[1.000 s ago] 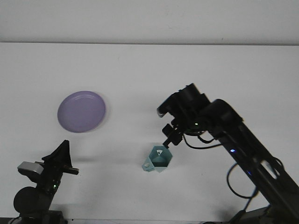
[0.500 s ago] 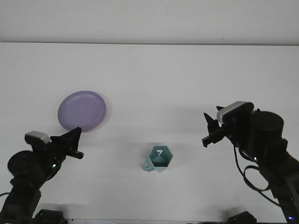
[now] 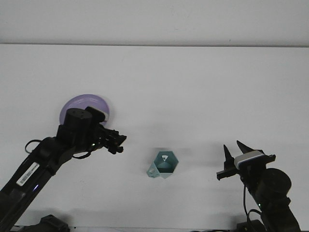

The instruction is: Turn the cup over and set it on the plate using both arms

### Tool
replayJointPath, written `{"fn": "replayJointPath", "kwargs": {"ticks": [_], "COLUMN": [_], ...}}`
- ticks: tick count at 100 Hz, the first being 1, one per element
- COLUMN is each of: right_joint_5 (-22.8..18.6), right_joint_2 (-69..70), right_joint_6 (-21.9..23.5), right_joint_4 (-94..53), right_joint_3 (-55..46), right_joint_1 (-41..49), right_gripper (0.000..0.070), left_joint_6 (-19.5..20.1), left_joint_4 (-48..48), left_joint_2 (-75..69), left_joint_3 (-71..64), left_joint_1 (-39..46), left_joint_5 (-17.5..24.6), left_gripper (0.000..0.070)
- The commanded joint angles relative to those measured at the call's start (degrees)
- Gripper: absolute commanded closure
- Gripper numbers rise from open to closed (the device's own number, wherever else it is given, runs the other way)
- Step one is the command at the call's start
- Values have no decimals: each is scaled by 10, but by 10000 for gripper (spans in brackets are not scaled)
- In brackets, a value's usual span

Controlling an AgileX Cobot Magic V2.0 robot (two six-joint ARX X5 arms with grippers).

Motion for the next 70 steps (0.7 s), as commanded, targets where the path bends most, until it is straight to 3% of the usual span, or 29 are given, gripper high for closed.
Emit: {"fn": "replayJointPath", "kwargs": {"ticks": [1, 33, 70], "right_joint_5": [2, 2, -2], "right_joint_2": [-14, -41, -41], "right_joint_6": [13, 13, 14], "right_joint_4": [12, 14, 17], "right_joint_3": [-1, -1, -1], "right_joint_1": [-2, -3, -3], "right_gripper": [391, 391, 391], "left_joint_6": [30, 45, 44], "left_joint_4": [-26, -136, -116], "left_joint_2": [38, 207, 320], "left_joint_3": [43, 178, 189], "left_joint_1": [-20, -110, -163], "left_joint_5": [4, 4, 3], "left_gripper": [240, 236, 236]}}
